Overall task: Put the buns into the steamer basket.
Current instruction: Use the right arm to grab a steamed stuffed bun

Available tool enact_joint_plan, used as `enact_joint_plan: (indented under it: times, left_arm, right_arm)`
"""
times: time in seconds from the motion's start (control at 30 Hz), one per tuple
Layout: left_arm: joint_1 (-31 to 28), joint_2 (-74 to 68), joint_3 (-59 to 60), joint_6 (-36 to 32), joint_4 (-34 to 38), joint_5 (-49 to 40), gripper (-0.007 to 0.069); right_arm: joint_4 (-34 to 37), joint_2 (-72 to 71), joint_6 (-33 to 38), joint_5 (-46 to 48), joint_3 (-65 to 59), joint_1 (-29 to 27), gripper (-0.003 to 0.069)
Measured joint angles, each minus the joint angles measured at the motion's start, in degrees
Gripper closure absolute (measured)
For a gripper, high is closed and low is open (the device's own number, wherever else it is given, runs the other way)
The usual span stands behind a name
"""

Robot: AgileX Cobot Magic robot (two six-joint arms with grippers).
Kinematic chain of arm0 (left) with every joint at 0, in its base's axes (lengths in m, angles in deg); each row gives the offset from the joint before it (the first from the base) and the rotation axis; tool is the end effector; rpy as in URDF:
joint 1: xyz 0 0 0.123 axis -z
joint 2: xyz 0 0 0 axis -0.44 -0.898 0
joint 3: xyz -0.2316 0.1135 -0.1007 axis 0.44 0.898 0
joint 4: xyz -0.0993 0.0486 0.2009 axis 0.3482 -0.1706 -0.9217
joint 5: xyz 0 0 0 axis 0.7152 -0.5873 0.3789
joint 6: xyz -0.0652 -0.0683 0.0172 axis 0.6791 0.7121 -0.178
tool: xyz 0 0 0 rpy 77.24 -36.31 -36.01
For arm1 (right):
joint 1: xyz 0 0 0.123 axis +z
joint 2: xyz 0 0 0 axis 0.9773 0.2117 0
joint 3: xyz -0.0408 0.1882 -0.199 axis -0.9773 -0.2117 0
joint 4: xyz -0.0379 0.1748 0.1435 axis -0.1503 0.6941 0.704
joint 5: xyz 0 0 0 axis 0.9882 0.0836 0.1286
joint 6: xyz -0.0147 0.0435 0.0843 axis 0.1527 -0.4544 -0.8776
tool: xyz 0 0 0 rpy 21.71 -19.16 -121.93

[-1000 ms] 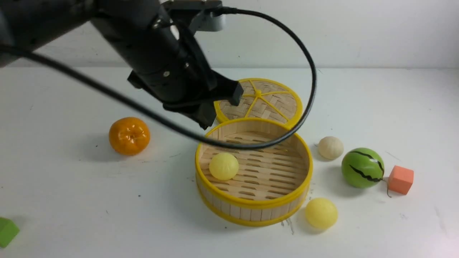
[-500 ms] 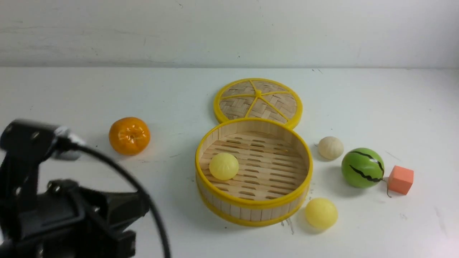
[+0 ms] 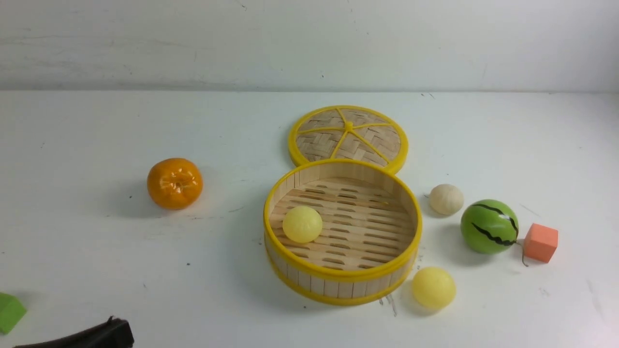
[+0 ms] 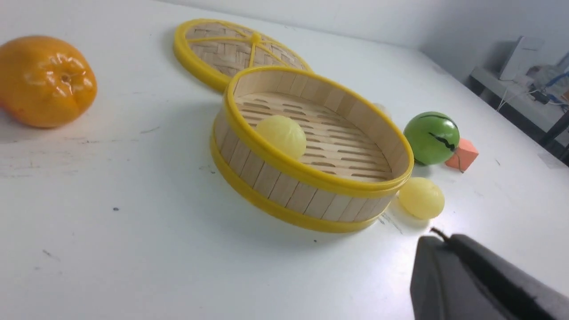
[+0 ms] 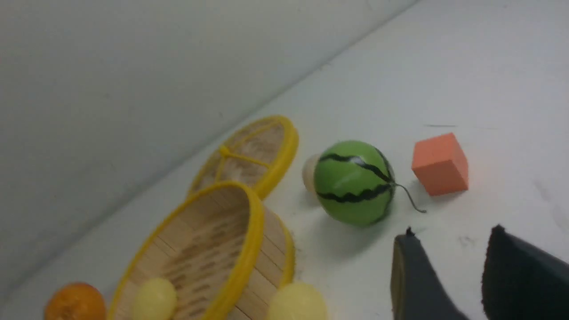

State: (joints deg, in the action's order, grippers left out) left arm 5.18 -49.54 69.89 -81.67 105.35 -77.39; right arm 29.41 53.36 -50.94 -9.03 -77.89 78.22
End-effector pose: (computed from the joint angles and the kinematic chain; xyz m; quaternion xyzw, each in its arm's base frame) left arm 0.0667 -0.0439 0.2350 0.0741 0.7613 -0.2966 0.5719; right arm 0.0469 0.0046 0.1925 0.2230 0.6937 0.2438 0.6400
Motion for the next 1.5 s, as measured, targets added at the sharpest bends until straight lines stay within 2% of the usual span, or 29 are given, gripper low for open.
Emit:
enact_joint_plan:
  times: [0.1,0.23,0.27,0.4,0.43,0.63,0.73,0.87,1.07,1.17,1.27,1.5]
  left_arm:
    - [0.0,0.1,0.1,0.0,0.1,-1.3,0.0638]
    - [0.0,0.1,0.1,0.0,0.1,-2.3,0.0638]
    - [0.0,0.1,0.1,0.0,0.1,-2.5,0.0638]
    - [0.0,0.1,0.1,0.0,0.1,-2.5,0.0638]
    - [0.0,0.1,0.1,0.0,0.1,-2.5,0.0638]
    - [0.0,0.1,0.1,0.0,0.1,-2.6,0.0638]
    - [0.0,0.1,0.1,0.0,0.1,-2.7,0.0638]
    - [0.0,0.1,0.1,0.0,0.1,-3.1,0.0638]
    - [0.0,0.1,0.1,0.0,0.1,-3.1,0.0638]
    - [0.0,0.1,0.1,0.0,0.1,-3.2,0.0637]
    - [0.0,0.1,0.1,0.0,0.1,-3.3,0.0636]
    - [0.0,0.1,0.1,0.0,0.1,-3.4,0.063]
  right_arm:
    - [3.3,0.4,-1.4,-1.1,1.9,0.7,0.0443]
    - [2.6,7.5,2.5,9.5,11.3,3.3,0.0474]
    - [1.0,16.2,7.9,18.0,18.4,5.2,0.049]
    - [-1.7,34.4,18.0,33.5,32.7,8.1,0.0508]
    - [-2.2,44.2,21.0,37.9,38.1,8.4,0.051]
    - [0.4,70.7,24.1,44.8,52.6,8.8,0.051]
    - [0.6,78.2,26.0,45.9,56.7,9.9,0.0508]
    - [-0.4,90.1,28.2,46.3,64.1,14.3,0.0502]
    - [-3.2,99.6,28.3,45.0,69.5,16.6,0.0436]
    - [-3.3,101.7,28.3,43.1,69.6,16.6,0.0383]
    - [-3.0,101.9,28.3,41.2,69.6,16.6,0.0359]
    - [-0.9,103.6,29.6,36.8,69.8,16.6,0.035]
